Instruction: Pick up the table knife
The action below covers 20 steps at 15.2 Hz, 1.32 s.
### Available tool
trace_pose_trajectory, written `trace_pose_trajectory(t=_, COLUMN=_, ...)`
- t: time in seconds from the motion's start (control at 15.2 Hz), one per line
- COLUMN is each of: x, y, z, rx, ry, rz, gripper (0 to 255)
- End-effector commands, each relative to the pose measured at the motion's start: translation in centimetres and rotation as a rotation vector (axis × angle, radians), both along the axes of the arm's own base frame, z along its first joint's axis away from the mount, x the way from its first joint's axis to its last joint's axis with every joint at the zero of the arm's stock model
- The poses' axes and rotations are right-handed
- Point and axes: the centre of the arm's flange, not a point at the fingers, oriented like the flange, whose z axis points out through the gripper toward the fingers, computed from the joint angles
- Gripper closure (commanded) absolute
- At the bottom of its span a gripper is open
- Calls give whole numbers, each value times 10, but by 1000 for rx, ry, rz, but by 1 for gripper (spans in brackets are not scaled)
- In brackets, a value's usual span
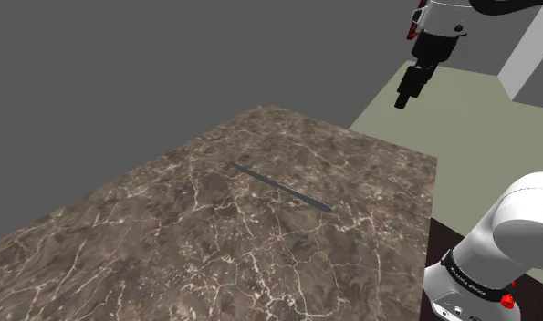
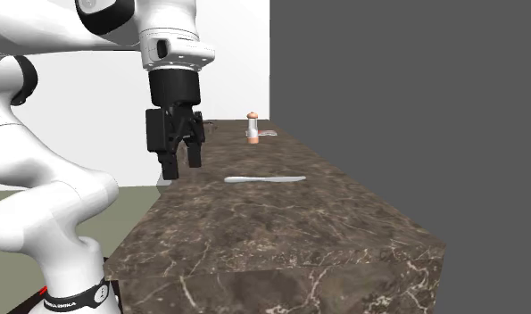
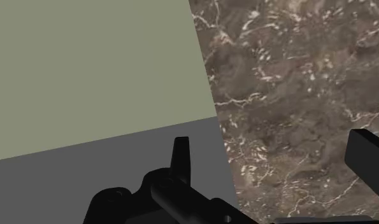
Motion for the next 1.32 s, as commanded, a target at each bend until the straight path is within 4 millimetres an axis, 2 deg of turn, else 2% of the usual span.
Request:
trace_pose_trajectory(t=0.0, x=0, y=0, z=0, rx=0, ry=0, rz=0, gripper=0)
trace_pose_trajectory(t=0.66, x=32, y=123, z=-27, rx=20, ry=44, rz=70, gripper=0)
trace_pose_trajectory(t=1.25, x=52, y=235, z=-51, rx=38, ry=84, rz=133, gripper=0)
